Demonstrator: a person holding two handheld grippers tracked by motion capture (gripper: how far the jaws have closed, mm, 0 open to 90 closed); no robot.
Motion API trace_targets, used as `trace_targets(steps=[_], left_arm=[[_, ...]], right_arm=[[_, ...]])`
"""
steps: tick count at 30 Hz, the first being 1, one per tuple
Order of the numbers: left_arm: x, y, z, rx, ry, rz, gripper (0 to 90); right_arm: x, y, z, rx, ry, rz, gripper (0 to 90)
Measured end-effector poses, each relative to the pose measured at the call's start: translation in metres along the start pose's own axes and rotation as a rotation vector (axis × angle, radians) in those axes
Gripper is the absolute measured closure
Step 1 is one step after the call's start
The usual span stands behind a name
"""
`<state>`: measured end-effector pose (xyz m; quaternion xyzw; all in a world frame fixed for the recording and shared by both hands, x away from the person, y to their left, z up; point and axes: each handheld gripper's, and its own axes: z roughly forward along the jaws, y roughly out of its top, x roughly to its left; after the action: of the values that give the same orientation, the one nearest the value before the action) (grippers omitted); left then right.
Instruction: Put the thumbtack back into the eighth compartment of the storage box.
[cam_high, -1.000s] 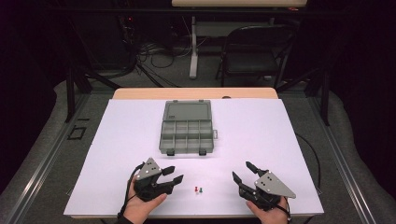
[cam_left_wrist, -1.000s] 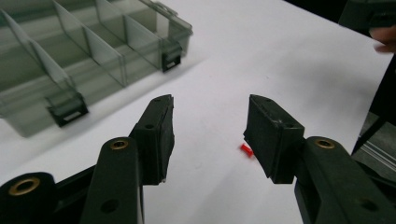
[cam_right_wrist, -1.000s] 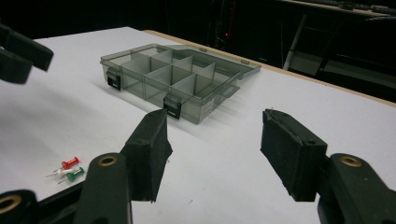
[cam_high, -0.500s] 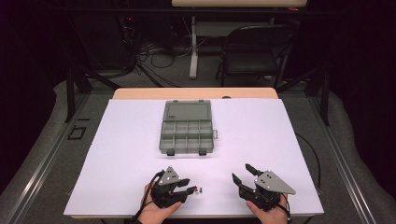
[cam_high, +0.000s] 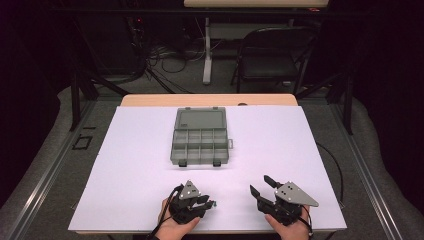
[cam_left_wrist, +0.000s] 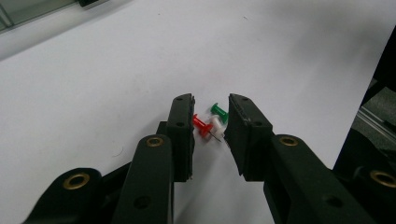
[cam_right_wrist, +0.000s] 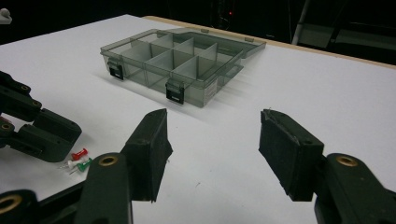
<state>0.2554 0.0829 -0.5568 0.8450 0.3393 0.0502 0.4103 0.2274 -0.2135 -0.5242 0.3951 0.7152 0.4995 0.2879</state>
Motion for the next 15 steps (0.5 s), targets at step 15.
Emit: trace_targets(steps=[15], left_arm=[[0.0043, -0.0043, 0.0037, 0.02, -0.002, -0.013, 75.5]], right_arm=[[-0.0021, -0.0003, -0.0003, 0.005, -0.001, 0.017, 41.9]])
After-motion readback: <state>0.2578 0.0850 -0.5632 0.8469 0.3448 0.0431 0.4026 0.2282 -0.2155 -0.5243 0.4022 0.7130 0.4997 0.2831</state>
